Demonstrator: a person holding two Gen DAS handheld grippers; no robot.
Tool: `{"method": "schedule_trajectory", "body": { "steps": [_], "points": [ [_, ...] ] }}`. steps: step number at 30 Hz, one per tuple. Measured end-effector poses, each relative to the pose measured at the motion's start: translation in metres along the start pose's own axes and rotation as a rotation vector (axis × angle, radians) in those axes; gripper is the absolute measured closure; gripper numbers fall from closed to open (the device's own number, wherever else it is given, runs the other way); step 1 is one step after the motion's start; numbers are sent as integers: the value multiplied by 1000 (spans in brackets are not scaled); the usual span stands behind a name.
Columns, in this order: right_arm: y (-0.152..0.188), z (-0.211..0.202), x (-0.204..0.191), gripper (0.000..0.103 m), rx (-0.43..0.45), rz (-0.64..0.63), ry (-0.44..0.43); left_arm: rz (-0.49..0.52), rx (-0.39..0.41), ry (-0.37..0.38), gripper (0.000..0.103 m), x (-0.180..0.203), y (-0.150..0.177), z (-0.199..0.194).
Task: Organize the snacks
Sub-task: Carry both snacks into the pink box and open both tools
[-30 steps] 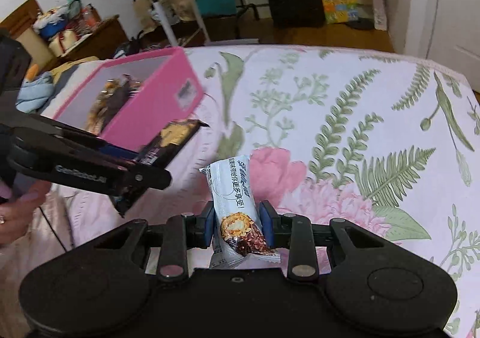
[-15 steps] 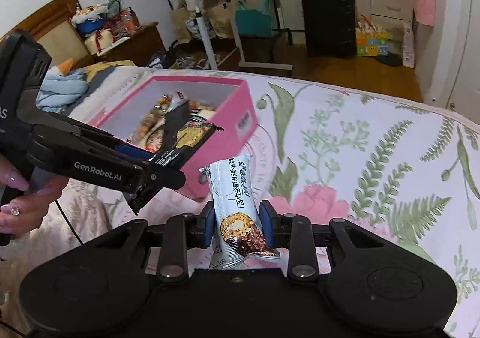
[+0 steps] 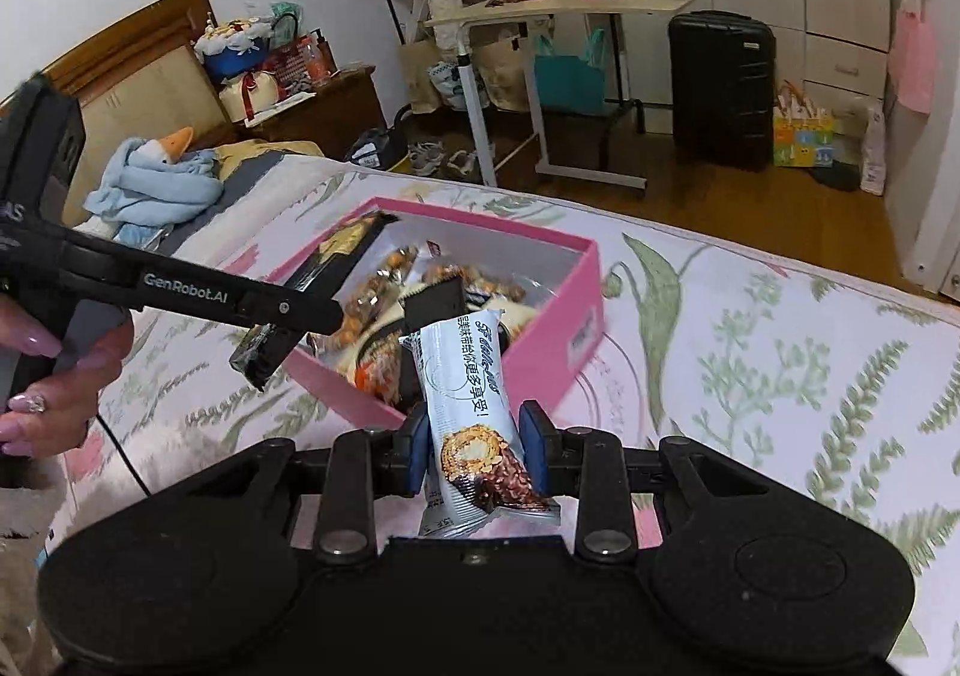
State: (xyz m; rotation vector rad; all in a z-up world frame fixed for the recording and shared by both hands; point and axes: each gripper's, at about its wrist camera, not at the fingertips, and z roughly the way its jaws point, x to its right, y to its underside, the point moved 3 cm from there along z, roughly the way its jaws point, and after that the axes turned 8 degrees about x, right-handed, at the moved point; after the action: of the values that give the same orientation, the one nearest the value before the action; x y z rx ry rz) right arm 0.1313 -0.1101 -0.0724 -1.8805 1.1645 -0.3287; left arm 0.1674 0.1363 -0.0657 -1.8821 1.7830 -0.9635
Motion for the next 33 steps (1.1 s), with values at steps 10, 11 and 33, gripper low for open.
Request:
{"method": "schedule_trajectory", "body": {
  "steps": [10,11,33],
  "points": [
    [-25,77,-20,67,-2,-27,-83,-91,-24,-124,57,-54,-12,51],
    [-26,88,-21,67,-7,-21,-88,-94,-25,-126,55,-57,-12,56],
    [-7,79,-11,50,71,235,-131,-122,-15,-61,50,-55,17,15]
  ]
}}
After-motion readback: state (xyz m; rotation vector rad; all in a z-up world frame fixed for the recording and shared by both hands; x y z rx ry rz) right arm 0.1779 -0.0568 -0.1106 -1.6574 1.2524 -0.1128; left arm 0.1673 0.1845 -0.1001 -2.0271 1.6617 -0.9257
